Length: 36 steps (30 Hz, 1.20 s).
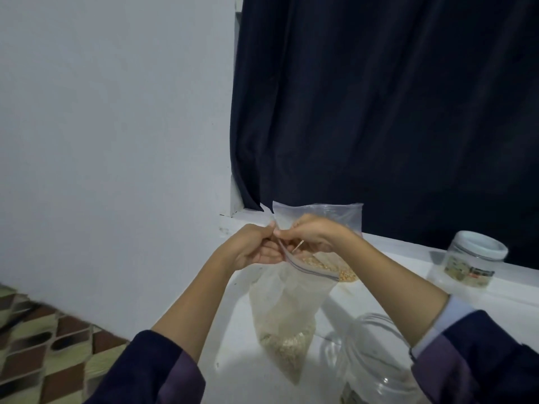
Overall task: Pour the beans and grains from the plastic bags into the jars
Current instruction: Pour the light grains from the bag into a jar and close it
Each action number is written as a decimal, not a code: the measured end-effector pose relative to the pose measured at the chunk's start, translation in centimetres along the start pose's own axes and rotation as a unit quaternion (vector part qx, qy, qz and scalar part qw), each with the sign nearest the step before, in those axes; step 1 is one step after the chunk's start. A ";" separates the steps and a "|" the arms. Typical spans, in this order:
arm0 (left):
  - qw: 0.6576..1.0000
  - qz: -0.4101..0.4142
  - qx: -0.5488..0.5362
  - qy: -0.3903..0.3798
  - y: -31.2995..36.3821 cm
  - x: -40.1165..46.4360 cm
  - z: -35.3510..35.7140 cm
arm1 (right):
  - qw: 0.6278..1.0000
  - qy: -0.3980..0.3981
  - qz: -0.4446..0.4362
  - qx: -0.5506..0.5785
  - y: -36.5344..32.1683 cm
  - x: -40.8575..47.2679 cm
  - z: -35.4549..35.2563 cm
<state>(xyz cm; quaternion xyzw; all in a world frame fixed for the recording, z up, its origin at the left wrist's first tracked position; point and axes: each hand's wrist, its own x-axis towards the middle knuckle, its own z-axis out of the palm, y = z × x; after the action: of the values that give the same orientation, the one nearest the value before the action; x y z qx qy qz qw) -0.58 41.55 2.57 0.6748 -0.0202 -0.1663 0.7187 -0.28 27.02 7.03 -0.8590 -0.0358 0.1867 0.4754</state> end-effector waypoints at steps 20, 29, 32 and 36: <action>0.968 0.072 0.233 -0.053 -0.8 -1.6 -0.1 | 0.977 -0.049 -0.025 -0.207 0.6 -1.3 0.0; 0.968 0.208 0.118 0.080 3.0 -0.6 3.2 | 0.984 0.025 -0.102 0.145 -1.2 -2.3 -1.1; 0.967 0.220 0.099 0.080 3.9 -0.4 3.9 | 0.976 0.034 -0.118 0.178 -0.9 -2.6 -1.8; 0.982 0.161 0.093 0.035 2.2 0.3 3.6 | 0.984 -0.025 -0.083 0.155 1.1 -2.0 -2.1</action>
<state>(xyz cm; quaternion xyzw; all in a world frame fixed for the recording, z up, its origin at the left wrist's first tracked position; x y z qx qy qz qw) -0.73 38.08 4.97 0.7318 -0.1188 -0.0223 0.6707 -1.53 24.28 7.72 -0.7641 -0.0891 0.1714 0.6155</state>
